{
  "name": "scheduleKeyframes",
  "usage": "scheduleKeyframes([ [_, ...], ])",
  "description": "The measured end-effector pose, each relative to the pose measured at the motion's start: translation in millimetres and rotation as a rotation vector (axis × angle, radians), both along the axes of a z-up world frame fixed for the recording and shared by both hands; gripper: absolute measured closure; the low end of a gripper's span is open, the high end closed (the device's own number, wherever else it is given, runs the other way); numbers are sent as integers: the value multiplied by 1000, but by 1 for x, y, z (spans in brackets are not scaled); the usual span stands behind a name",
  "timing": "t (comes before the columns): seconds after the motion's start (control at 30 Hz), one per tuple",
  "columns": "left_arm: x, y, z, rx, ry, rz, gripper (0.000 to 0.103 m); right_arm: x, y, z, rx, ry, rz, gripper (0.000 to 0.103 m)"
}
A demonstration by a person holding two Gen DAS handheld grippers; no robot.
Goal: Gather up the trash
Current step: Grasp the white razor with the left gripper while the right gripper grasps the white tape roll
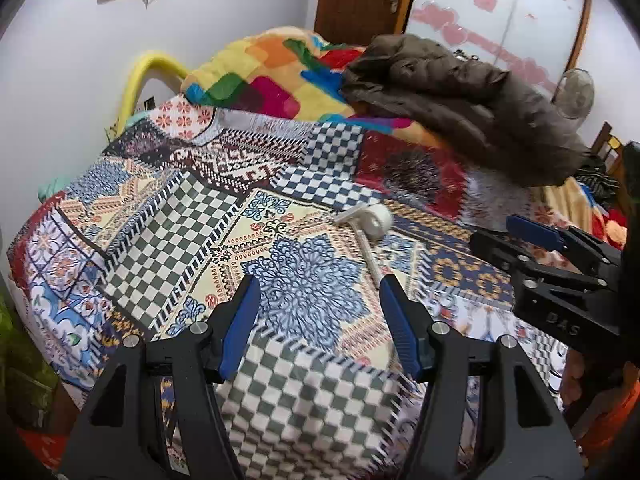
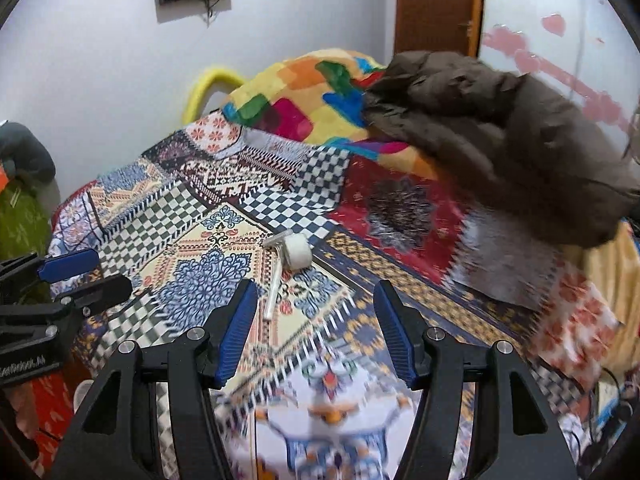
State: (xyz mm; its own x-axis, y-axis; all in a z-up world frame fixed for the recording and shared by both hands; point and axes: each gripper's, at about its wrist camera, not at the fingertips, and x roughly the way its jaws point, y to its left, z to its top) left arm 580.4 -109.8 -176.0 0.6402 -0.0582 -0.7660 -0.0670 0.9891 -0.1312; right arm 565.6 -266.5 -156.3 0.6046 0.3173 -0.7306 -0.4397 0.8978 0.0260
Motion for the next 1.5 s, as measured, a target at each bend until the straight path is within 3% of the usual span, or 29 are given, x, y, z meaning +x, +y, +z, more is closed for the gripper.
scheduleKeyframes([
  [0.3,45,9,-45,-19,61,12,42,61,32,-48,-26,82,47,48],
  [0.47,59,12,-65,-38,93,19,42,88,43,-70,1,173,61,62],
  [0.57,67,11,-73,-49,108,14,42,96,47,-79,-1,200,49,78],
  [0.77,83,-5,-84,-77,131,-17,42,91,36,-77,37,187,22,80],
  [0.87,90,-18,-88,-96,139,-40,49,86,23,-75,49,191,-7,80],
  [1.03,99,-43,-93,-57,144,-58,58,75,-7,-68,37,169,-52,80],
  [1.1,102,-50,-97,-52,149,-60,69,71,-16,-64,20,152,-59,80],
  [1.37,107,-68,-102,95,121,0,87,61,-43,-45,0,109,-87,80],
  [1.5,111,-66,-102,82,136,26,96,54,-47,-43,-4,114,-96,80],
])
